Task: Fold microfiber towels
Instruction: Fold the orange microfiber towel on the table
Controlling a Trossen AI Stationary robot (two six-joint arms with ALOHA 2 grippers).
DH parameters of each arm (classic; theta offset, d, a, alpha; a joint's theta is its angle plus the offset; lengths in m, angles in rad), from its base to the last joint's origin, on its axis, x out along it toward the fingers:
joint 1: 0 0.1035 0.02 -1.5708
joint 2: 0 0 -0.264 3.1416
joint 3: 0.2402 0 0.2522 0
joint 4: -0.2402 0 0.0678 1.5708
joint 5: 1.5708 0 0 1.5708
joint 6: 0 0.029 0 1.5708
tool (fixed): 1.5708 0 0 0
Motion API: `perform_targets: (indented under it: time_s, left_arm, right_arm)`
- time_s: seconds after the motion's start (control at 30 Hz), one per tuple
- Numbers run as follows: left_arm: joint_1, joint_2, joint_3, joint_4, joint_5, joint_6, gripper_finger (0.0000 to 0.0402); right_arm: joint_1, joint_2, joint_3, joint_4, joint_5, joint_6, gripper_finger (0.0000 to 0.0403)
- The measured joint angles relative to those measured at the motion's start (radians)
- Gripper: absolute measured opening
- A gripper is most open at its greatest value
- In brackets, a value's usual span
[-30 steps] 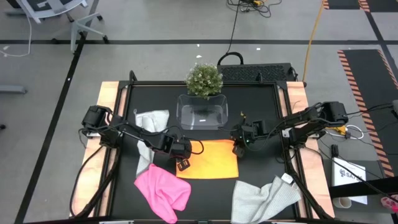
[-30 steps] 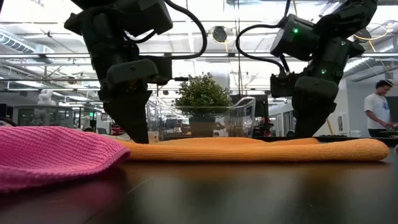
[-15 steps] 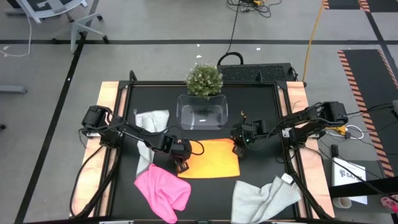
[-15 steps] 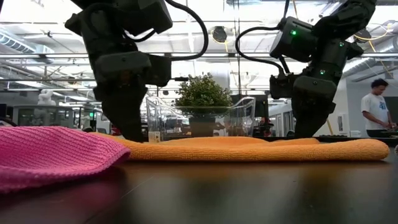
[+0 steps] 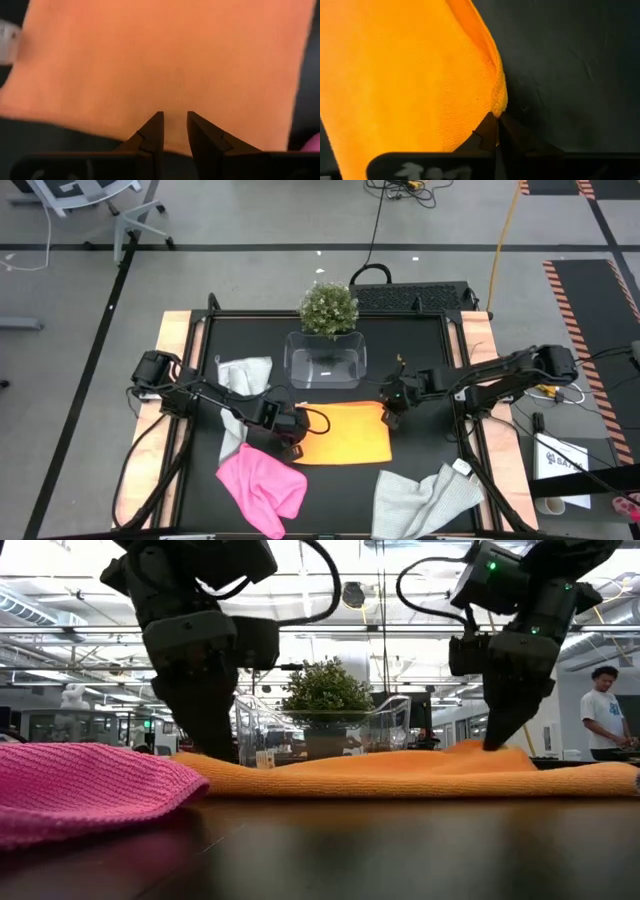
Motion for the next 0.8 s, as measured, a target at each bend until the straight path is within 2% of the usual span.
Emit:
perform_targets:
  time_s: [0.3,0.8]
  left_arm:
    - [0.003,0.001,-0.022,0.025,-0.094,0.061,0.0088]
    - [-0.013,0.001,-0.048,0.048,-0.032,0.1,0.0088]
  right_arm:
    - [0.0,-0.014,0.0,0.017,-0.003,0.034,0.0]
    - [-0.007,-0.015,0.003,-0.005,-0.003,0.016,0.0]
